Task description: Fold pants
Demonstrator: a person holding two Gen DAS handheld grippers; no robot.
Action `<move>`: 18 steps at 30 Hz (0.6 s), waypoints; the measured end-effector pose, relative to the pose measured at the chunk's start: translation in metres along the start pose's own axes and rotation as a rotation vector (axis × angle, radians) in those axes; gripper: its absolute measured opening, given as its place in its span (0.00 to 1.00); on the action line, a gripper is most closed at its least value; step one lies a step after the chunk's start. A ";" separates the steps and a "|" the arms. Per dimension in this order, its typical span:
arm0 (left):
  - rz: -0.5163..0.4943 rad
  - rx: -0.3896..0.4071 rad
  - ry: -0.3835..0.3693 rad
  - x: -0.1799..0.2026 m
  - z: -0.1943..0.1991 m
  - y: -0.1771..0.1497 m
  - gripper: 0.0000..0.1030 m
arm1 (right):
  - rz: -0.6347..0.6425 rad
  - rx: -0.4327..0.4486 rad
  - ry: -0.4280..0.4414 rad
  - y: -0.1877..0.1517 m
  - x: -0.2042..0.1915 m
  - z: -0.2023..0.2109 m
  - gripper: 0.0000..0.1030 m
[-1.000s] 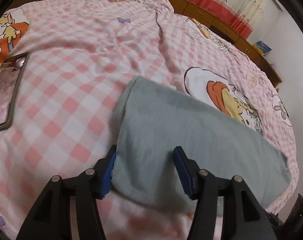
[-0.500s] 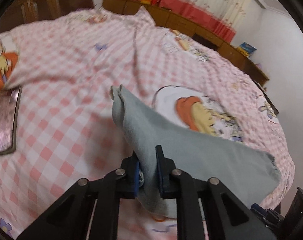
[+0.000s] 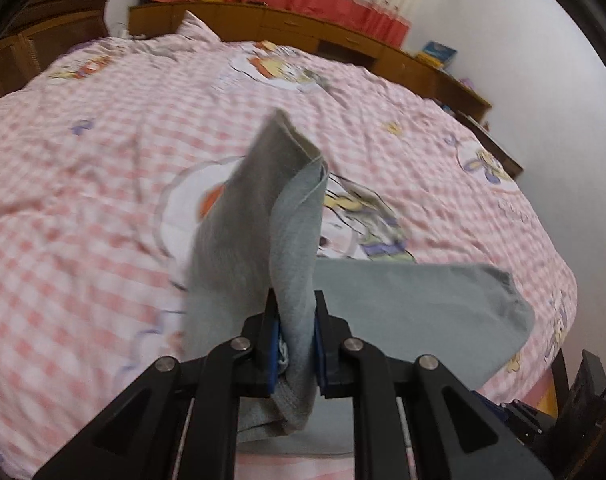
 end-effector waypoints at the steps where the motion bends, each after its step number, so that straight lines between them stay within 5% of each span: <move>1: -0.007 -0.015 -0.005 0.011 -0.009 -0.004 0.13 | -0.003 -0.003 -0.004 0.000 0.002 -0.001 0.27; 10: -0.051 -0.128 -0.024 0.052 -0.059 -0.039 0.15 | -0.064 -0.036 -0.019 0.001 0.024 -0.014 0.27; 14: -0.056 -0.192 -0.066 0.062 -0.060 -0.050 0.32 | -0.080 -0.050 -0.007 -0.001 0.027 -0.023 0.27; 18: -0.099 -0.176 -0.063 0.063 -0.041 -0.050 0.42 | -0.072 -0.053 -0.003 -0.001 0.026 -0.028 0.30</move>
Point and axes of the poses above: each gripper's, at about its wrist camera, not at the fingertips, and z roughly against the way its jaws point, x to its right, y to its top, the point moved 10 cm from there along -z, roughly the way its jaws point
